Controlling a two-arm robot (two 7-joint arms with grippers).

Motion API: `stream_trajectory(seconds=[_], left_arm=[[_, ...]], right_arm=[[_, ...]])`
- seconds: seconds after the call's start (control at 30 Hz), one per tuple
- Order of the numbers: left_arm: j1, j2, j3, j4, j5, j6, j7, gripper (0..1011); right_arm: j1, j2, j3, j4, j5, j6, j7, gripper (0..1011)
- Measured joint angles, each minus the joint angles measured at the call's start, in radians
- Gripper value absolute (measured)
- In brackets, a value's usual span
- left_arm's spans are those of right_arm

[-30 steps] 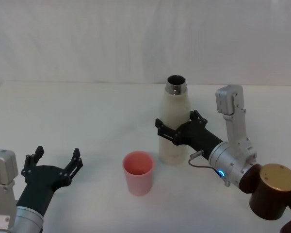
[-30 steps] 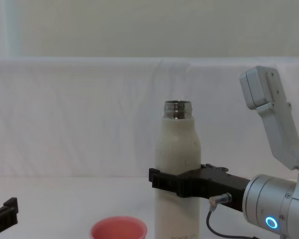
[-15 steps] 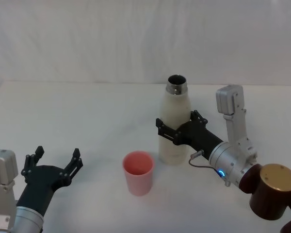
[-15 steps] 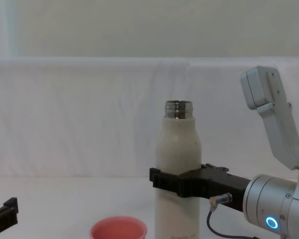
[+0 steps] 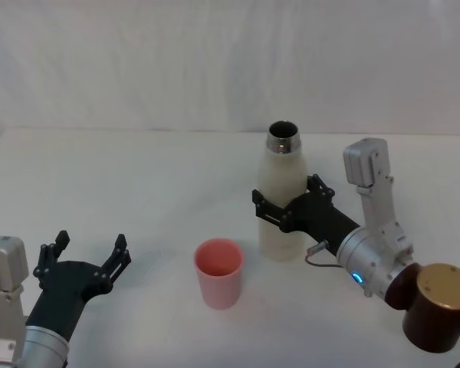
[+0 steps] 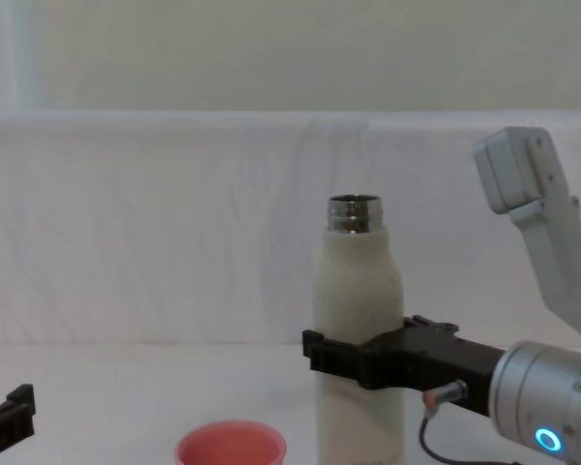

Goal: Grasp the thermos with one hand and pour water into the cup lid.

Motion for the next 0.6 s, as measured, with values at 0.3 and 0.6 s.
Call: stream_trajectory(seconds=[0.3, 0.6], left_arm=[[0.0, 0.0, 0.0, 0.0, 0.0, 0.0, 0.0, 1001], [0.0, 0.0, 0.0, 0.0, 0.0, 0.0, 0.0, 1001]], right_arm=[[-0.035, 0.048, 0.006, -0.086, -0.059, 0.0, -0.019, 962], [-0.061, 0.112, -0.013, -0.182, -0.178, 0.021, -0.03, 962]])
